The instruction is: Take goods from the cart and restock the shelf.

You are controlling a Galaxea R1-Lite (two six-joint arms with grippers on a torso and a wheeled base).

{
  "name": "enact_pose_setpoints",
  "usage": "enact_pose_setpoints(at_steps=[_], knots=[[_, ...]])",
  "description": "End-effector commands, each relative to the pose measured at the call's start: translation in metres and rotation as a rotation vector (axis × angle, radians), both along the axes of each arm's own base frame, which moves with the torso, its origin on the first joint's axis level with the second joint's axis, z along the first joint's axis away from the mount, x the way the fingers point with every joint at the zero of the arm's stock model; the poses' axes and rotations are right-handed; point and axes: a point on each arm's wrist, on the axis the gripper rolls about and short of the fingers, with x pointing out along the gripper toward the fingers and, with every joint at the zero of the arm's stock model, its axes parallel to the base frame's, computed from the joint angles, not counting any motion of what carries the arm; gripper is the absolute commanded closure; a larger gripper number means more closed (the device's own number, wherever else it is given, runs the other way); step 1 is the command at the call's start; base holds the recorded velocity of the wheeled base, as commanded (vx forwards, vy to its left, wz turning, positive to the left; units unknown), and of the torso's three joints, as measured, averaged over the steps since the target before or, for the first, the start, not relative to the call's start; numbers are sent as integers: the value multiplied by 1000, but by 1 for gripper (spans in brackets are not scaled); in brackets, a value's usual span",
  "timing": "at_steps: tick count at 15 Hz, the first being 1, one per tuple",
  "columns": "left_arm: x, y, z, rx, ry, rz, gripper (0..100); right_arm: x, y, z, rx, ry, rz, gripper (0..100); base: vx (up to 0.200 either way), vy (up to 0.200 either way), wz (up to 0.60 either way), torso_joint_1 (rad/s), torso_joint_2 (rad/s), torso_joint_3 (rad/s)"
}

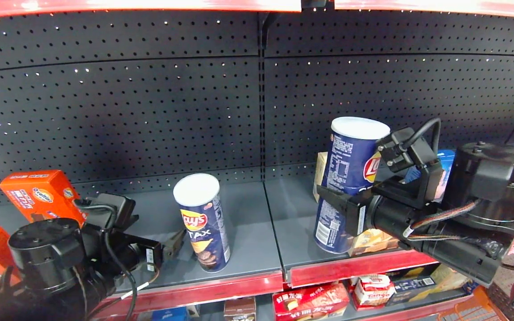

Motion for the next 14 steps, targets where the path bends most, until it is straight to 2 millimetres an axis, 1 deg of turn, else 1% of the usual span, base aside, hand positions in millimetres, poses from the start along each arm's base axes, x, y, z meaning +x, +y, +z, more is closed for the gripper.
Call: enact_pose_setpoints(at_steps=[1, 7, 11, 14], knots=[[5, -3, -14, 16, 42, -5, 0, 0, -1, 1, 2, -2, -1, 100, 0, 0, 0, 0, 0, 0], [4, -4, -12, 8, 28, -13, 0, 1, 0, -1, -2, 1, 1, 100, 0, 0, 0, 0, 0, 0], [-3, -10, -14, 0, 44, -45, 0, 0, 0, 0, -1, -1, 1, 100, 0, 0, 0, 0, 0, 0], [-7, -17, -11, -13, 34, -72, 0, 0, 0, 0, -1, -1, 1, 100, 0, 0, 0, 0, 0, 0]])
